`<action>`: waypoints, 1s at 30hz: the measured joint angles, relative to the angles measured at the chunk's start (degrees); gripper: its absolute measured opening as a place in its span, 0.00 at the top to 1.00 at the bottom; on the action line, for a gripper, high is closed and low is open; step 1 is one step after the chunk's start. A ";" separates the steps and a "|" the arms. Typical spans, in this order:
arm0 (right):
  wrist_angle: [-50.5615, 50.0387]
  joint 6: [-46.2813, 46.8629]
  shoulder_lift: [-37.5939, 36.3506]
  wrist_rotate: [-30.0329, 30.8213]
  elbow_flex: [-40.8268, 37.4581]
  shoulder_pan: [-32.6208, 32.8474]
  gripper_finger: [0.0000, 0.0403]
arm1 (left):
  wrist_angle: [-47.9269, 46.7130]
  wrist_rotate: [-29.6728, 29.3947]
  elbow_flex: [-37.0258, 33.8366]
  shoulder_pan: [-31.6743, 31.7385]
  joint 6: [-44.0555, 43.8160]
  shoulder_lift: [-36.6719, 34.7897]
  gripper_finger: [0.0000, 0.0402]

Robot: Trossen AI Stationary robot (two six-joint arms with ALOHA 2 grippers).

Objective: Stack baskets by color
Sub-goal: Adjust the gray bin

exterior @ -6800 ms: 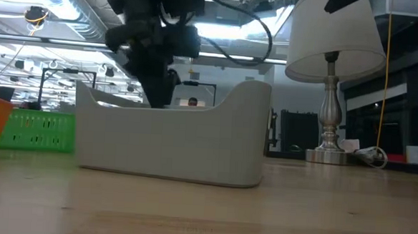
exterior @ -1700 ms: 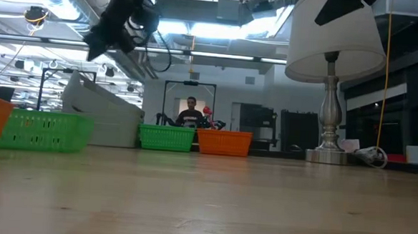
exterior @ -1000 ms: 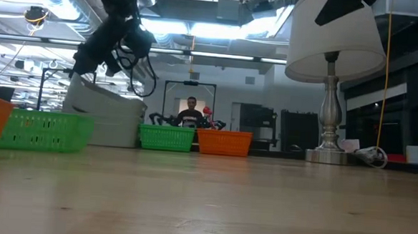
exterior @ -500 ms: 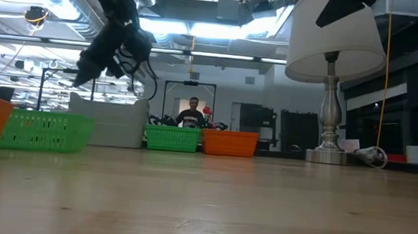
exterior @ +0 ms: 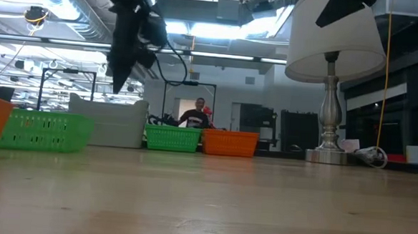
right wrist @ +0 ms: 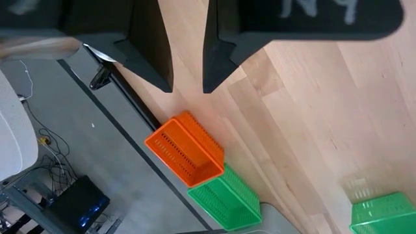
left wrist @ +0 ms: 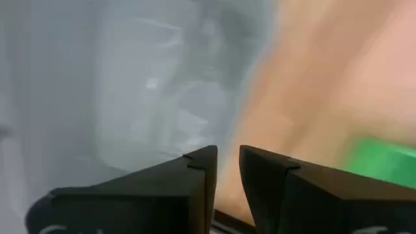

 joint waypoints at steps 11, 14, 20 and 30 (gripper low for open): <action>-0.75 0.29 0.00 -0.33 0.00 0.02 0.79 | 8.30 -10.44 -13.12 7.08 -2.36 0.57 0.95; -0.75 0.27 0.00 -0.33 0.00 0.00 0.79 | 9.30 -14.86 -14.34 9.00 -2.99 0.57 0.98; -0.75 0.35 0.00 -0.33 0.00 0.02 0.79 | 10.58 -23.86 -14.31 11.82 -1.18 0.57 0.99; -0.75 0.44 0.00 -0.33 0.00 0.02 0.79 | 13.49 -26.83 -14.31 13.08 -2.07 0.57 1.00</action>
